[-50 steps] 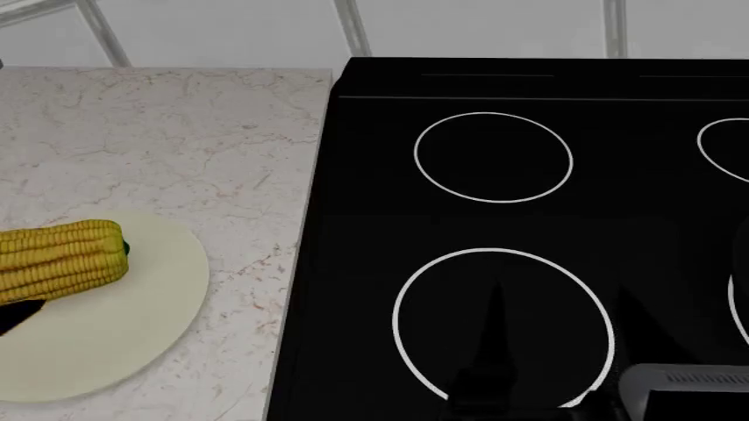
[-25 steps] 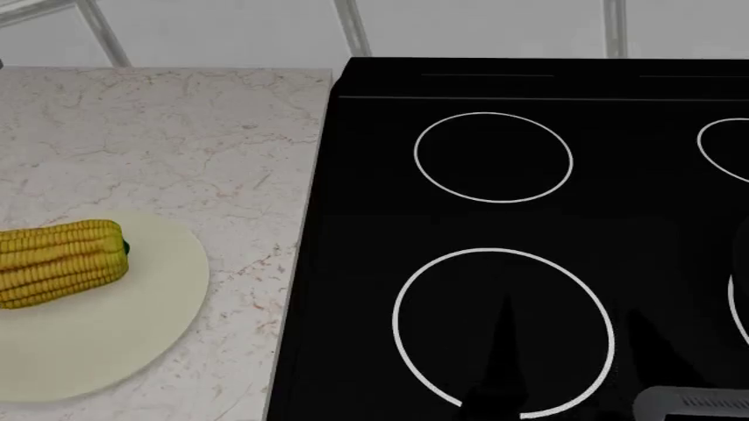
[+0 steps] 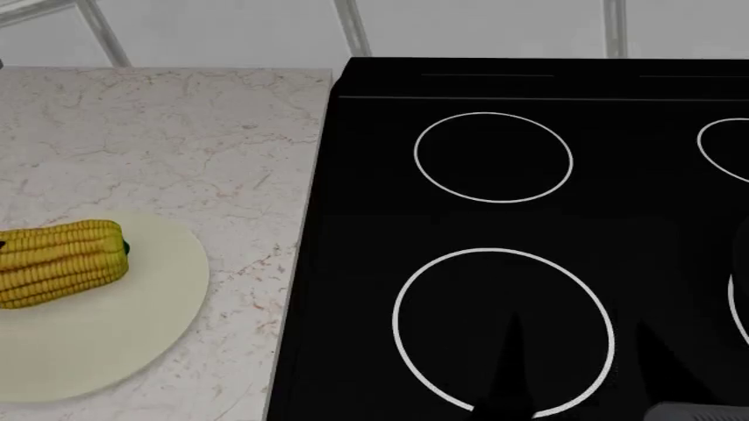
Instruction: Pick the corn from the plate and place it in the pan.
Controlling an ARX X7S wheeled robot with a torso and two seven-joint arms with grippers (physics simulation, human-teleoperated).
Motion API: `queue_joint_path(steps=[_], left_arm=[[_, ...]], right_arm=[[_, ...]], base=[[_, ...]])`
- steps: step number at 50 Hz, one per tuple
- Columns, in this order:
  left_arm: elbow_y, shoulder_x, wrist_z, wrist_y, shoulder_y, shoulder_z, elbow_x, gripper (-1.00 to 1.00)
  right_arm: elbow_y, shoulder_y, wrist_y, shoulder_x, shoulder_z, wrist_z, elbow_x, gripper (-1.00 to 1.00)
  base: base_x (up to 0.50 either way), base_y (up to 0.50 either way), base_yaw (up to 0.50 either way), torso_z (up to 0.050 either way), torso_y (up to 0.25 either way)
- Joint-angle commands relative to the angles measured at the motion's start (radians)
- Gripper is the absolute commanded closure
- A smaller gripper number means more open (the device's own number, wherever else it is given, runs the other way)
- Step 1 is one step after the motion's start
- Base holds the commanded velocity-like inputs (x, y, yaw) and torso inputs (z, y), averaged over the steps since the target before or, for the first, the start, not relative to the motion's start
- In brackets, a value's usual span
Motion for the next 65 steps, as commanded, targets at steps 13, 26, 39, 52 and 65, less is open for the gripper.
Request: queue_joint_path(steps=[13,26,39,52,65], left_arm=[[-0.149,0.16,0.006,0.123,0.0,0.068,0.046,-1.0],[-0.176,0.156,-0.042,0.147,0.107,0.057,0.018,-1.0],[-0.197,0.178,-0.046,0.153,0.112,0.065,0.021,-1.0],[-0.228,0.184,-0.05,0.168,0.117,0.069,0.027,-1.0],[-0.231,0.16,-0.086,0.141,0.135,0.063,0.033,-1.0]], right_arm=[[-0.039,-0.058,0.002,0.025,0.033,0.015,0.032,-1.0],[-0.056,-0.056,0.023,0.043,0.047,0.033,0.061,-1.0],[-0.069,-0.077,0.025,0.056,0.061,0.04,0.079,-1.0],[-0.069,-0.08,0.02,0.058,0.059,0.047,0.081,-1.0],[-0.071,-0.075,0.023,0.071,0.062,0.05,0.097,-1.0]], base=[[0.0,0.0,0.0,0.0,0.0],[0.0,0.0,0.0,0.0,0.0],[0.0,0.0,0.0,0.0,0.0],[0.0,0.0,0.0,0.0,0.0],[0.0,0.0,0.0,0.0,0.0]])
